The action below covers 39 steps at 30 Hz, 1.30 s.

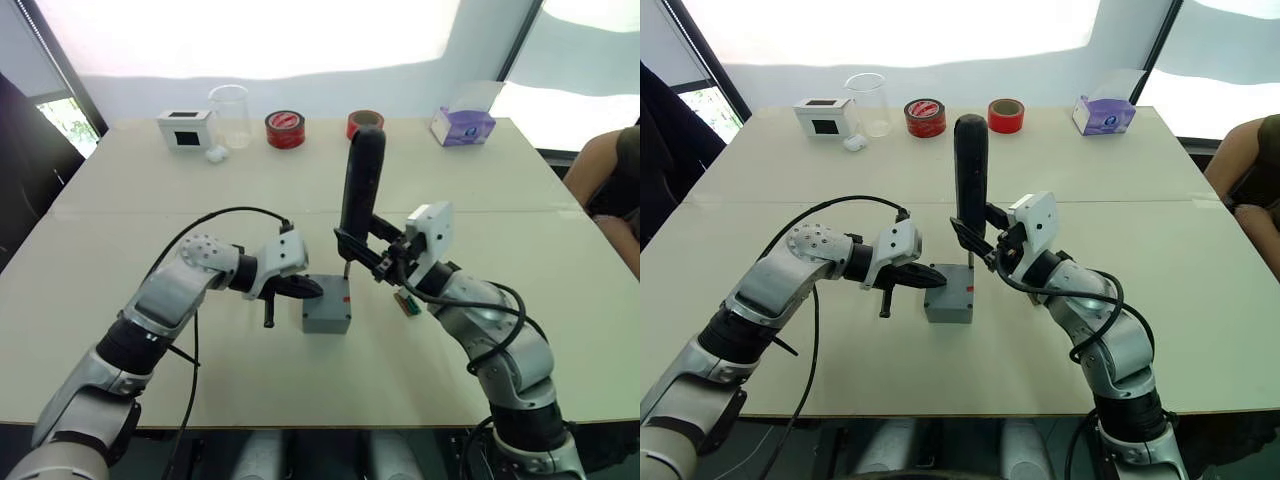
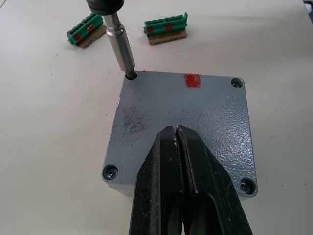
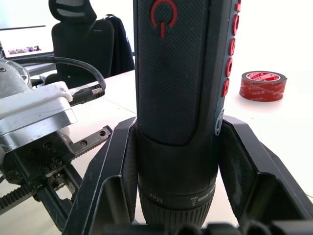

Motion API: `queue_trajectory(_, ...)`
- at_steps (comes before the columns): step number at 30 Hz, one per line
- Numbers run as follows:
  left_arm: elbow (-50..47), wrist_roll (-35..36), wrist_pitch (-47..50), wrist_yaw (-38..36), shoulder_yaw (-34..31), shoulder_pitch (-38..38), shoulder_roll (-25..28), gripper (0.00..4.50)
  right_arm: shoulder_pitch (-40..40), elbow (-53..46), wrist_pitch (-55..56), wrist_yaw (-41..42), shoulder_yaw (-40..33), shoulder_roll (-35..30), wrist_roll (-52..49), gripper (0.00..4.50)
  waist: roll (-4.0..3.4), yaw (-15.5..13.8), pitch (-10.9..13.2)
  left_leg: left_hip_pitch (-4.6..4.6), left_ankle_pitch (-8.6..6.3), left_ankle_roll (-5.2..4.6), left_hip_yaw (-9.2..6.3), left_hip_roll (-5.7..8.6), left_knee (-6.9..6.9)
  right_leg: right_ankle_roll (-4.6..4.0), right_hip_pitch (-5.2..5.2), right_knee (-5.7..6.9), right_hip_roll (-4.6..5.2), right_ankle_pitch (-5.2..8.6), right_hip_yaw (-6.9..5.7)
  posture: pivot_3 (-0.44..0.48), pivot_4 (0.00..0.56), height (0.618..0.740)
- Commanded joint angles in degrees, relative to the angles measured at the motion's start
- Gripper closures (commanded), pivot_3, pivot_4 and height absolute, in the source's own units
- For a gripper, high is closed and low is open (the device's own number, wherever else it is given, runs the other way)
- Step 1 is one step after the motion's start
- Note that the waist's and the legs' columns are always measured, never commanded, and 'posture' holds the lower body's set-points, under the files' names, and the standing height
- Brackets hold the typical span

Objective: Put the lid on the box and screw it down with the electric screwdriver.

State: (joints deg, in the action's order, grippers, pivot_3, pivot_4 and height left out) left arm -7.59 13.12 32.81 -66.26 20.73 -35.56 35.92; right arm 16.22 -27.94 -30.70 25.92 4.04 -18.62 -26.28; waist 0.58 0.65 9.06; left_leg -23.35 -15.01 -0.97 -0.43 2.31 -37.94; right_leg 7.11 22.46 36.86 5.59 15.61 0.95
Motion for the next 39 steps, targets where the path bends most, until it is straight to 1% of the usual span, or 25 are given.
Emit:
queue_trajectory(1, -0.89, -0.48, 0.38, -0.45, 0.66, 1.41, 0.82, 4.50, 0.23, 0.82, -3.60, 0.88, 0.15, -0.64, -1.81, 2.72, 0.00, 0.01, 0.00, 0.00, 0.00, 0.00, 0.00, 0.00, 0.00, 0.00, 0.00, -0.01, 0.01, 0.00, 0.00, 0.000, 0.150, 0.740)
queue_trajectory(3, -1.58, 0.32, 0.94, -0.49, 0.19, 1.80, 0.68, 4.50, 3.28, -0.17, -5.48, 0.89, -1.63, -1.09, -4.12, 2.72, 0.00, 0.02, 0.01, -0.01, 0.00, 0.00, 0.00, 0.00, 0.01, 0.00, 0.01, -0.01, 0.01, 0.00, 0.00, 0.000, 0.150, 0.740)
queue_trajectory(9, -3.07, 2.53, 3.07, 0.30, -1.68, 2.79, -0.07, 4.50, 16.91, -2.57, -15.88, -0.67, -9.76, -3.61, -16.03, 2.72, -0.10, -0.03, 0.21, -0.27, 0.01, 0.01, 0.01, 0.00, 0.04, 0.00, 0.33, 0.02, 0.11, -0.01, 0.00, 0.000, 0.150, 0.740)
queue_trajectory(11, -2.74, 3.85, 3.67, 0.97, -2.94, 2.89, -0.81, 4.50, 21.10, -1.29, -19.17, -2.80, -13.44, -4.27, -20.02, 2.72, -0.11, -0.06, 0.22, -0.30, 0.01, 0.01, 0.01, 0.00, 0.07, -0.01, 0.37, 0.02, 0.12, 0.00, 0.00, 0.000, 0.150, 0.740)
queue_trajectory(14, -2.26, 6.83, 4.58, 2.80, -6.31, 2.39, -3.29, 4.50, 25.97, 1.75, -24.10, -5.87, -18.01, -6.33, -24.71, 2.72, -0.10, -0.15, 0.23, -0.39, 0.01, 0.01, 0.00, 0.01, 0.07, -0.01, 0.42, 0.00, 0.28, -0.01, -0.01, 0.000, 0.150, 0.740)
queue_trajectory(15, -2.08, 8.34, 6.12, 3.71, -7.84, 1.78, -4.36, 4.50, 27.49, 3.52, -28.09, -7.07, -19.70, -8.12, -27.23, 2.72, -0.04, -0.15, 0.26, -0.44, 0.01, 0.01, 0.00, 0.03, 0.07, 0.00, 0.46, 0.00, 0.31, -0.01, -0.02, 0.000, 0.150, 0.740)
queue_trajectory(16, -2.00, 10.16, 7.34, 4.07, -9.53, 1.04, -5.16, 4.50, 29.50, 6.84, -33.76, -7.60, -22.00, -11.39, -30.17, 2.72, -0.04, -0.16, 0.26, -0.50, 0.01, 0.01, -0.01, 0.02, 0.06, -0.01, 0.52, 0.00, 0.32, -0.02, -0.03, 0.000, 0.150, 0.740)
queue_trajectory(18, -2.29, 12.68, 9.33, 4.00, -11.57, 0.05, -5.60, 4.50, 32.11, 13.04, -41.80, -8.76, -25.75, -16.68, -33.39, 2.72, -0.04, -0.22, 0.27, -0.80, 0.01, 0.02, -0.01, 0.04, 0.00, 0.00, 0.80, 0.06, 0.36, -0.03, -0.04, 0.000, 0.150, 0.740)
queue_trajectory(20, -4.18, 14.05, 9.82, 1.76, -11.49, 0.31, -3.69, 4.50, 30.47, 19.19, -51.28, -6.71, -24.70, -25.87, -31.23, 2.72, -0.02, -0.55, 0.29, -1.11, 0.04, 0.06, -0.06, 0.05, -0.11, -0.01, 1.01, 0.08, 0.40, -0.04, -0.10, 0.000, 0.150, 0.740)
queue_trajectory(22, -6.04, 14.80, 9.98, 0.21, -10.83, 0.94, -1.93, 4.50, 29.22, 23.54, -58.52, -5.91, -23.24, -31.45, -30.16, 2.72, -0.03, -0.62, 0.29, -1.12, 0.03, 0.04, -0.05, 0.09, -0.05, -0.03, 1.00, -0.01, 0.44, -0.03, -0.11, 0.000, 0.150, 0.740)
queue_trajectory(24, -9.13, 15.14, 9.73, -1.80, -9.24, 2.44, 0.38, 4.50, 25.05, 28.69, -61.29, -4.88, -21.73, -36.65, -30.34, 2.72, -0.10, -0.42, 0.32, -1.14, 0.03, 0.04, -0.01, 0.08, 0.10, -0.03, 1.00, -0.25, 0.44, -0.04, -0.10, 0.000, 0.150, 0.740)
queue_trajectory(26, -10.80, 15.07, 8.83, -2.70, -8.35, 3.09, 1.27, 4.50, 22.85, 30.92, -61.80, -4.01, -20.07, -39.65, -29.70, 2.72, -0.12, -0.12, 0.33, -1.16, 0.01, 0.01, -0.01, 0.06, 0.22, -0.02, 0.96, -0.48, 0.42, -0.04, -0.11, 0.000, 0.150, 0.740)
queue_trajectory(28, -11.65, 16.13, 9.04, -3.33, -8.41, 2.80, 1.10, 4.50, 21.72, 33.71, -61.80, -3.00, -17.72, -41.64, -30.85, 2.72, -0.43, 0.46, 0.51, -1.16, 0.00, 0.00, 0.09, 0.06, 0.31, 0.00, 0.96, -0.60, 0.43, -0.05, -0.06, 0.000, 0.150, 0.740)
queue_trajectory(31, -12.07, 16.40, 8.83, -3.14, -8.07, 2.02, 0.36, 4.50, 20.82, 36.17, -61.80, -3.15, -14.39, -42.54, -29.40, 2.72, -0.50, 0.47, 0.55, -1.14, 0.00, -0.02, 0.21, 0.02, 0.30, 0.07, 1.00, -0.61, 0.32, -0.09, 0.00, 0.000, 0.150, 0.740)
queue_trajectory(39, -13.61, 17.06, 9.28, -0.92, -8.67, 2.34, -0.38, 4.50, 22.85, 41.98, -61.80, -5.26, -12.42, -39.76, -27.32, 2.72, -0.50, 0.01, 0.55, -1.16, -0.01, -0.05, 0.18, -0.01, 0.18, 0.12, 0.95, -0.60, 0.12, -0.11, -0.06, 0.000, 0.150, 0.740)
